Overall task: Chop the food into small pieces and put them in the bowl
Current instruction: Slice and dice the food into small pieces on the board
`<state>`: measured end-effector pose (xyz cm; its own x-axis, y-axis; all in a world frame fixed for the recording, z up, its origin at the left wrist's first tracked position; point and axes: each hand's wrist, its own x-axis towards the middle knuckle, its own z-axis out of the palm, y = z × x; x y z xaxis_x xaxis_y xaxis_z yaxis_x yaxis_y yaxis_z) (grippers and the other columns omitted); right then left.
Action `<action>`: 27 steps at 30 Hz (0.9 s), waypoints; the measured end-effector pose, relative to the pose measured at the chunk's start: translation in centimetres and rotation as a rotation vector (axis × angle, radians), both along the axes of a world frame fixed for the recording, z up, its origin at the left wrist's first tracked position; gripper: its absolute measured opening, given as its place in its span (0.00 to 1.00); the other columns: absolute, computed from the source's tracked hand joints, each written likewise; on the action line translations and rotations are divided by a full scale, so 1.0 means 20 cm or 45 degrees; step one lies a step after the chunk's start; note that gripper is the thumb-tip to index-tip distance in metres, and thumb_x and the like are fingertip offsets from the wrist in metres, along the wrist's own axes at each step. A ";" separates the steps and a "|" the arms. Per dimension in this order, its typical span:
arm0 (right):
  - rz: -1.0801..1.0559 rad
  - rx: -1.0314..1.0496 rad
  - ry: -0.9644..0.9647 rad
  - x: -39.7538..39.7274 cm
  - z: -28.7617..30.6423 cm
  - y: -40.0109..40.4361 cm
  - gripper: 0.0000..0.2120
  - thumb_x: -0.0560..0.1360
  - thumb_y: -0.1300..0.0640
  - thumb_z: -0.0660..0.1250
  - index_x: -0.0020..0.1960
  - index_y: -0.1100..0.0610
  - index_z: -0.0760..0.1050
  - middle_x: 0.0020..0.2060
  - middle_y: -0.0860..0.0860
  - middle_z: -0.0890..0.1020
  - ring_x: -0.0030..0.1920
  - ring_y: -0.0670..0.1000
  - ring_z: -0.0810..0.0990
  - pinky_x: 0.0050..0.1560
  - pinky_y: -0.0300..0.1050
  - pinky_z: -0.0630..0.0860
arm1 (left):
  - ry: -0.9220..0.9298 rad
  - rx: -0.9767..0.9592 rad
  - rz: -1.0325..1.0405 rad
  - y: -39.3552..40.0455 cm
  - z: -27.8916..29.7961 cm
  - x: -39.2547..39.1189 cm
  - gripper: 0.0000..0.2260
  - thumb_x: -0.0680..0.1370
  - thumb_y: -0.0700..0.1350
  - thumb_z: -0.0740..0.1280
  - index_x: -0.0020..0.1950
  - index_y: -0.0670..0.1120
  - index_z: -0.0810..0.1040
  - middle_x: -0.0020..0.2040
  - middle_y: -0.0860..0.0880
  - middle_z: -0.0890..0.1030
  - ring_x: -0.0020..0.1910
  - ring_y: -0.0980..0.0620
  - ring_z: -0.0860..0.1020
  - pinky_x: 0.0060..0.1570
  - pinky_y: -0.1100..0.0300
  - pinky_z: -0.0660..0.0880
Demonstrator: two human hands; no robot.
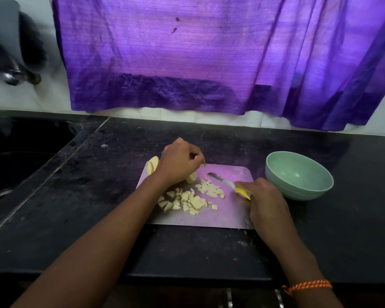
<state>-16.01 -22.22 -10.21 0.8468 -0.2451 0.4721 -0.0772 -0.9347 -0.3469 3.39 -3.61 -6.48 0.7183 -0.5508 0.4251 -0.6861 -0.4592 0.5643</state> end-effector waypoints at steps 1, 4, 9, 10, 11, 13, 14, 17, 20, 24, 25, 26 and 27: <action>0.036 -0.008 0.004 0.00 -0.01 0.01 0.17 0.77 0.63 0.70 0.61 0.46 0.84 0.42 0.45 0.72 0.43 0.49 0.73 0.39 0.44 0.66 | 0.001 0.016 -0.009 0.01 0.00 0.00 0.10 0.80 0.47 0.69 0.43 0.54 0.90 0.34 0.60 0.84 0.33 0.58 0.80 0.39 0.64 0.72; 0.211 0.117 0.034 -0.03 0.01 0.06 0.19 0.78 0.54 0.59 0.62 0.47 0.84 0.45 0.47 0.76 0.47 0.49 0.77 0.44 0.48 0.76 | -0.003 0.071 -0.052 0.01 0.01 -0.01 0.09 0.79 0.47 0.71 0.43 0.54 0.90 0.37 0.61 0.86 0.37 0.59 0.82 0.42 0.64 0.75; 0.191 0.154 -0.025 -0.07 0.00 0.02 0.23 0.75 0.65 0.62 0.63 0.47 0.83 0.44 0.46 0.75 0.44 0.50 0.77 0.39 0.49 0.76 | 0.085 0.117 -0.073 0.02 0.03 -0.01 0.05 0.78 0.48 0.74 0.45 0.55 0.90 0.39 0.62 0.86 0.40 0.61 0.83 0.41 0.65 0.75; 0.130 0.120 -0.011 -0.05 -0.01 0.01 0.23 0.75 0.67 0.65 0.63 0.47 0.83 0.43 0.45 0.73 0.43 0.50 0.76 0.39 0.45 0.74 | 0.106 0.117 -0.076 0.02 0.03 -0.01 0.05 0.78 0.48 0.75 0.45 0.55 0.90 0.40 0.62 0.86 0.40 0.61 0.83 0.41 0.65 0.76; 0.053 0.104 0.002 -0.04 -0.02 0.01 0.18 0.77 0.64 0.68 0.62 0.48 0.83 0.42 0.44 0.72 0.43 0.50 0.75 0.38 0.39 0.70 | 0.128 0.114 -0.084 0.03 0.04 -0.01 0.05 0.78 0.48 0.75 0.45 0.55 0.90 0.40 0.62 0.86 0.40 0.61 0.83 0.41 0.63 0.77; 0.021 0.148 0.034 -0.03 -0.01 0.03 0.10 0.79 0.57 0.69 0.59 0.48 0.83 0.42 0.45 0.71 0.44 0.50 0.75 0.38 0.33 0.66 | 0.201 0.109 -0.129 0.05 0.06 -0.02 0.05 0.78 0.46 0.76 0.45 0.54 0.90 0.41 0.60 0.87 0.39 0.61 0.84 0.40 0.58 0.80; 0.085 0.140 0.036 -0.03 0.00 0.04 0.12 0.79 0.59 0.68 0.59 0.47 0.83 0.43 0.45 0.73 0.45 0.50 0.75 0.40 0.33 0.67 | 0.264 0.104 -0.179 0.06 0.07 -0.02 0.05 0.78 0.44 0.76 0.45 0.53 0.90 0.42 0.59 0.87 0.38 0.60 0.84 0.40 0.56 0.81; 0.188 0.115 0.008 -0.05 0.02 0.05 0.19 0.77 0.61 0.61 0.59 0.45 0.85 0.44 0.47 0.77 0.46 0.50 0.76 0.43 0.48 0.76 | 0.490 0.099 -0.447 0.11 0.11 -0.03 0.06 0.78 0.37 0.75 0.45 0.47 0.90 0.46 0.52 0.86 0.43 0.48 0.85 0.40 0.49 0.83; 0.078 0.087 -0.018 -0.06 0.02 0.03 0.19 0.78 0.63 0.63 0.60 0.47 0.85 0.42 0.46 0.74 0.44 0.50 0.74 0.40 0.46 0.72 | 0.585 0.086 -0.612 0.15 0.14 -0.01 0.04 0.76 0.35 0.77 0.45 0.44 0.88 0.50 0.46 0.81 0.46 0.42 0.83 0.47 0.42 0.85; 0.056 0.064 -0.021 -0.06 0.03 0.04 0.17 0.77 0.66 0.67 0.58 0.47 0.84 0.40 0.46 0.72 0.42 0.50 0.73 0.38 0.51 0.74 | 0.565 0.109 -0.612 0.16 0.12 0.03 0.05 0.76 0.38 0.74 0.45 0.46 0.89 0.51 0.48 0.81 0.49 0.48 0.82 0.52 0.51 0.82; 0.042 0.050 -0.020 -0.06 0.03 0.03 0.17 0.77 0.65 0.68 0.58 0.47 0.84 0.40 0.46 0.72 0.42 0.50 0.72 0.38 0.50 0.73 | 0.549 0.113 -0.606 0.16 0.12 0.04 0.07 0.76 0.40 0.72 0.44 0.47 0.90 0.52 0.47 0.81 0.50 0.49 0.82 0.52 0.55 0.80; 0.031 0.050 -0.019 -0.06 0.02 0.03 0.17 0.77 0.64 0.67 0.59 0.47 0.84 0.40 0.46 0.72 0.42 0.50 0.72 0.38 0.49 0.71 | 0.549 0.104 -0.589 0.16 0.11 0.04 0.08 0.75 0.42 0.70 0.44 0.47 0.90 0.52 0.47 0.81 0.51 0.50 0.81 0.51 0.58 0.79; 0.028 0.065 -0.015 -0.06 0.02 0.04 0.17 0.78 0.63 0.65 0.60 0.47 0.84 0.41 0.46 0.71 0.43 0.50 0.72 0.38 0.47 0.69 | 0.555 0.086 -0.560 0.16 0.11 0.05 0.09 0.74 0.43 0.69 0.43 0.47 0.90 0.52 0.47 0.81 0.51 0.51 0.81 0.50 0.59 0.79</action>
<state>-17.29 -21.42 -9.82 0.8466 -0.2505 0.4696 -0.0524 -0.9173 -0.3948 4.42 -0.47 -4.32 0.5177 -0.8500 0.0976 -0.5323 -0.2306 0.8146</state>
